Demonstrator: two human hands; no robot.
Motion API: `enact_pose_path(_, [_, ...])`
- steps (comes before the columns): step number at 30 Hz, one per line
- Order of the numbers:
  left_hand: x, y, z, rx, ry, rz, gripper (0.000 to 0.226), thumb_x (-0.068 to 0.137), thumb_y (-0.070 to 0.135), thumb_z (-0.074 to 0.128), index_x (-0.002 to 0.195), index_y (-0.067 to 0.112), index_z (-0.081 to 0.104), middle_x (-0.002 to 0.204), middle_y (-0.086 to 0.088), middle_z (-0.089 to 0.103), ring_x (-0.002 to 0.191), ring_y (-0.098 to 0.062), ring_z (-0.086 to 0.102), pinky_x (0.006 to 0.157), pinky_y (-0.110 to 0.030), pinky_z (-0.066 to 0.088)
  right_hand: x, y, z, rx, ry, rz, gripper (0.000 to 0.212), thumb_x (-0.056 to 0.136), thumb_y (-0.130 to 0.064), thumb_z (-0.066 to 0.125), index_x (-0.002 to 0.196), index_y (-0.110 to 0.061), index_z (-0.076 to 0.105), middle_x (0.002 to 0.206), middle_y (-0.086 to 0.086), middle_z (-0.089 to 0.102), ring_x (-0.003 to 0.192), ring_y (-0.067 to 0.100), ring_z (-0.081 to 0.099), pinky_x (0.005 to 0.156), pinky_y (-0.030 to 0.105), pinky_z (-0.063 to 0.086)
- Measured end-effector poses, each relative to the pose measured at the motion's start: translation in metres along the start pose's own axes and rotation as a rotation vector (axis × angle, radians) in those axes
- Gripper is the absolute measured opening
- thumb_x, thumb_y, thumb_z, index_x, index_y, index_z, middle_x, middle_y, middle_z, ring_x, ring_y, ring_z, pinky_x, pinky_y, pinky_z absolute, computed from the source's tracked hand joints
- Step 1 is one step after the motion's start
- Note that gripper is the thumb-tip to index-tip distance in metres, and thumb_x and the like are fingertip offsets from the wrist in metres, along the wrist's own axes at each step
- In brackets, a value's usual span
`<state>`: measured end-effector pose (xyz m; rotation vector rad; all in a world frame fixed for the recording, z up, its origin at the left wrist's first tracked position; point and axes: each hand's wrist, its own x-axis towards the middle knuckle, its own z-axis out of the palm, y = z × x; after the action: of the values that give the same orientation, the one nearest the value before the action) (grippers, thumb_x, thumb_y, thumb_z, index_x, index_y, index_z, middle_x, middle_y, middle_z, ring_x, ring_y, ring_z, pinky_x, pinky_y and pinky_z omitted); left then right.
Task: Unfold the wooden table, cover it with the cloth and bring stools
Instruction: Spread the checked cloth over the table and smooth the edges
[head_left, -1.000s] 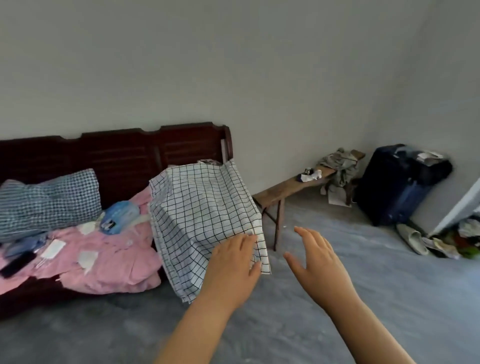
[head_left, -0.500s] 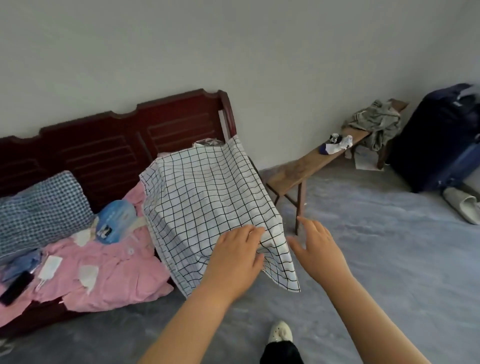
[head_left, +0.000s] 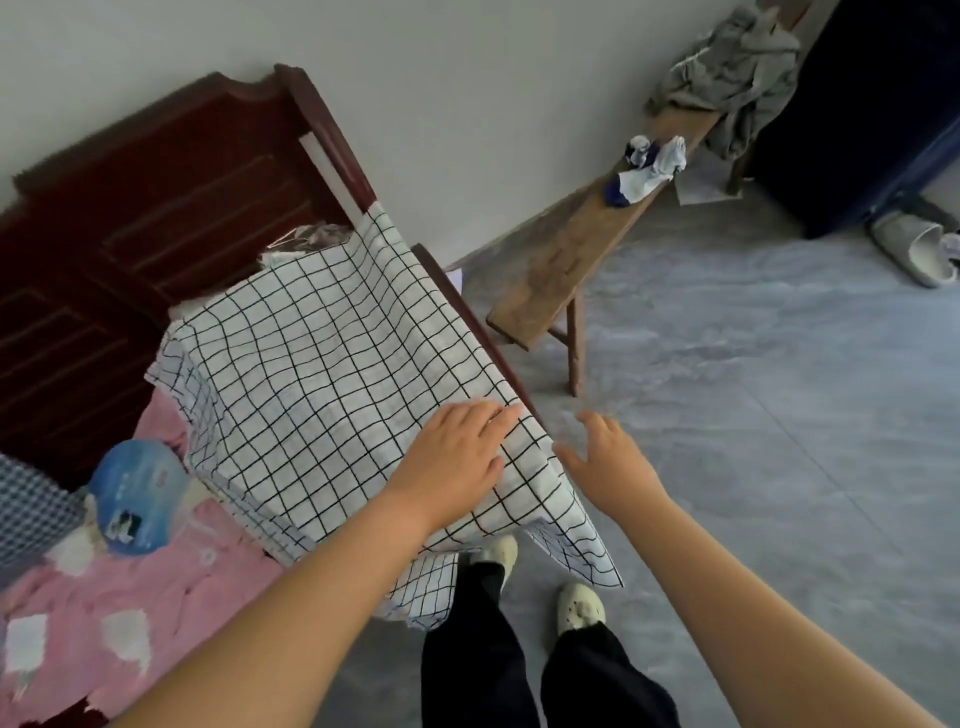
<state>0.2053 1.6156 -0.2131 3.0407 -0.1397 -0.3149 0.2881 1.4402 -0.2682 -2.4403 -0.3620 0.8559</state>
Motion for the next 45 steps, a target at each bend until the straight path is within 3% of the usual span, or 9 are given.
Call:
enact_pose_path(8, [0.102,-0.068,0.078,0.048,-0.271,0.236,0.057,0.099,0.034,0.029,0.15,0.018,0.008,0.156,-0.002,0.015,0.143,-0.018,0.01,0.116,-0.034,0.005,0.046,0.023,0.052,0.044,-0.023,0.206,0.057,0.092,-0.046,0.047,0.138,-0.016,0.035,0.137,0.006,0.042,0.124,0.025,0.042,0.095,0.036,0.039])
enact_pose_path(14, [0.15,-0.089,0.117,0.158,-0.444,0.405,0.059,0.099,0.042,0.026,0.149,0.017,0.007,0.157,-0.001,0.011,0.144,-0.017,0.001,0.117,-0.037,0.003,0.062,0.041,0.085,0.094,-0.108,0.349,0.059,0.092,-0.049,0.045,0.139,-0.016,0.034,0.14,0.006,0.041,0.128,0.025,0.037,0.1,0.037,0.037])
enact_pose_path(18, [0.166,-0.095,0.129,0.135,-0.464,0.514,0.052,0.097,0.044,0.033,0.14,0.016,0.037,0.143,-0.004,0.04,0.138,-0.02,0.024,0.115,-0.036,0.011,0.066,0.048,0.101,0.144,-0.148,0.395,0.058,0.09,-0.054,0.045,0.136,-0.018,0.04,0.137,0.004,0.046,0.126,0.022,0.041,0.099,0.036,0.038])
enact_pose_path(21, [0.171,-0.099,0.133,0.164,-0.418,0.595,0.042,0.093,0.048,0.037,0.114,0.017,0.056,0.112,-0.002,0.058,0.109,-0.022,0.047,0.099,-0.034,0.03,0.064,0.051,0.11,0.178,-0.154,0.42,0.054,0.089,-0.054,0.047,0.131,-0.02,0.045,0.129,0.001,0.053,0.117,0.02,0.049,0.09,0.033,0.041])
enact_pose_path(29, [0.166,-0.106,0.128,0.174,-0.478,0.649,0.028,0.091,0.041,0.048,0.094,0.015,0.058,0.1,-0.002,0.058,0.102,-0.023,0.049,0.082,-0.033,0.036,0.055,0.054,0.124,0.239,-0.11,0.335,0.056,0.087,-0.052,0.053,0.132,-0.019,0.048,0.132,0.003,0.046,0.127,0.023,0.037,0.104,0.035,0.033])
enact_pose_path(32, [0.165,-0.108,0.126,0.114,-0.495,0.632,0.021,0.092,0.038,0.05,0.084,0.018,0.05,0.095,-0.002,0.059,0.097,-0.023,0.053,0.073,-0.033,0.037,0.053,0.055,0.125,0.261,-0.114,0.33,0.041,0.086,-0.052,0.055,0.104,-0.016,0.058,0.103,0.001,0.06,0.099,0.021,0.055,0.082,0.033,0.043])
enact_pose_path(35, [0.162,-0.109,0.12,0.081,-0.485,0.627,0.024,0.092,0.039,0.051,0.085,0.016,0.053,0.092,-0.001,0.06,0.094,-0.023,0.055,0.068,-0.034,0.039,0.044,0.05,0.123,0.191,-0.029,0.321,0.033,0.085,-0.049,0.057,0.076,-0.018,0.049,0.073,-0.003,0.053,0.075,0.021,0.053,0.062,0.031,0.035])
enact_pose_path(40, [0.156,-0.116,0.102,0.188,-0.398,0.626,0.034,0.089,0.05,0.051,0.088,0.016,0.056,0.093,-0.002,0.061,0.093,-0.024,0.056,0.067,-0.032,0.033,0.017,0.038,0.114,0.031,0.04,0.254,0.034,0.087,-0.051,0.054,0.07,-0.025,0.039,0.064,-0.006,0.045,0.067,0.021,0.047,0.056,0.032,0.032])
enact_pose_path(45, [0.142,-0.122,0.077,0.086,-0.343,0.633,0.031,0.089,0.044,0.054,0.078,0.016,0.047,0.082,-0.003,0.059,0.084,-0.026,0.055,0.06,-0.031,0.027,-0.014,0.028,0.102,-0.103,0.18,0.152,0.033,0.092,-0.05,0.045,0.083,-0.019,0.038,0.077,0.001,0.057,0.078,0.026,0.058,0.058,0.033,0.035])
